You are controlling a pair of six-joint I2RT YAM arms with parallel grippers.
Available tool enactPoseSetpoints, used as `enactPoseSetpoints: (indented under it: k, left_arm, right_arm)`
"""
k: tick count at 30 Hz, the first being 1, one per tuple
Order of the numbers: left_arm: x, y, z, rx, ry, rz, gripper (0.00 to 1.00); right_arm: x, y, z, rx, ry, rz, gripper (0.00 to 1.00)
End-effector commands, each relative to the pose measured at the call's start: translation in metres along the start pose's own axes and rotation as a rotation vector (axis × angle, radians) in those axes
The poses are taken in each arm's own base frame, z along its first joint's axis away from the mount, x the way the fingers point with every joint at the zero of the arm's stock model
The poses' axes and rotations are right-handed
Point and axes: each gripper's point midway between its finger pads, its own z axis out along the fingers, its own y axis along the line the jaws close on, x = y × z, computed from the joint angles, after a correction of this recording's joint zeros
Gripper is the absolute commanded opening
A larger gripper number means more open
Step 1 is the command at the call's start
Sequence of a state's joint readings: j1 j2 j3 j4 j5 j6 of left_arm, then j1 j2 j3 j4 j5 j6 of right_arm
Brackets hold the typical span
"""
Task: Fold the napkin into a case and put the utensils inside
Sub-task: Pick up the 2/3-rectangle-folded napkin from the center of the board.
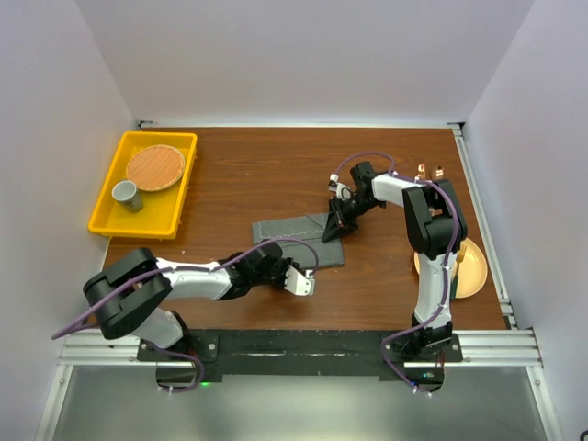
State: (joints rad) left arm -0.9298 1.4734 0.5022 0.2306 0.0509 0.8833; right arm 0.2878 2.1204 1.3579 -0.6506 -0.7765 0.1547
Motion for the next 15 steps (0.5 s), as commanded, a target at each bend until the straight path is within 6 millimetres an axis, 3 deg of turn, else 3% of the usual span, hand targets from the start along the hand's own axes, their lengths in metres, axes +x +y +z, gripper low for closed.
enactPoseSetpoints:
  k: [1,5,7,8,9,10,15]
  left_arm:
    - [0.018,-0.008,0.003,0.034,0.088,-0.003,0.13]
    - [0.002,0.005,-0.003,0.057,0.031,-0.095,0.0]
    - [-0.013,0.025,-0.006,0.065,-0.043,-0.174,0.0]
    - [-0.017,0.017,-0.009,0.136,-0.067,-0.207,0.0]
    - [-0.011,0.024,-0.009,0.148,-0.065,-0.248,0.0]
    - [-0.019,0.038,-0.01,0.142,-0.089,-0.275,0.0]
    - [-0.02,0.039,-0.011,0.28,-0.151,-0.382,0.0]
  right_arm:
    - [-0.003,-0.042,0.01,0.161,-0.001,-0.047,0.15]
    - [-0.006,-0.041,0.007,0.162,-0.005,-0.063,0.15]
    - [-0.007,-0.039,0.006,0.158,-0.003,-0.064,0.15]
    - [-0.007,-0.038,0.006,0.153,-0.002,-0.07,0.15]
    - [-0.007,-0.035,0.005,0.143,0.003,-0.067,0.16]
    - [-0.008,-0.031,0.003,0.133,-0.001,-0.068,0.16]
    - [-0.017,0.001,-0.012,0.058,-0.012,-0.106,0.19]
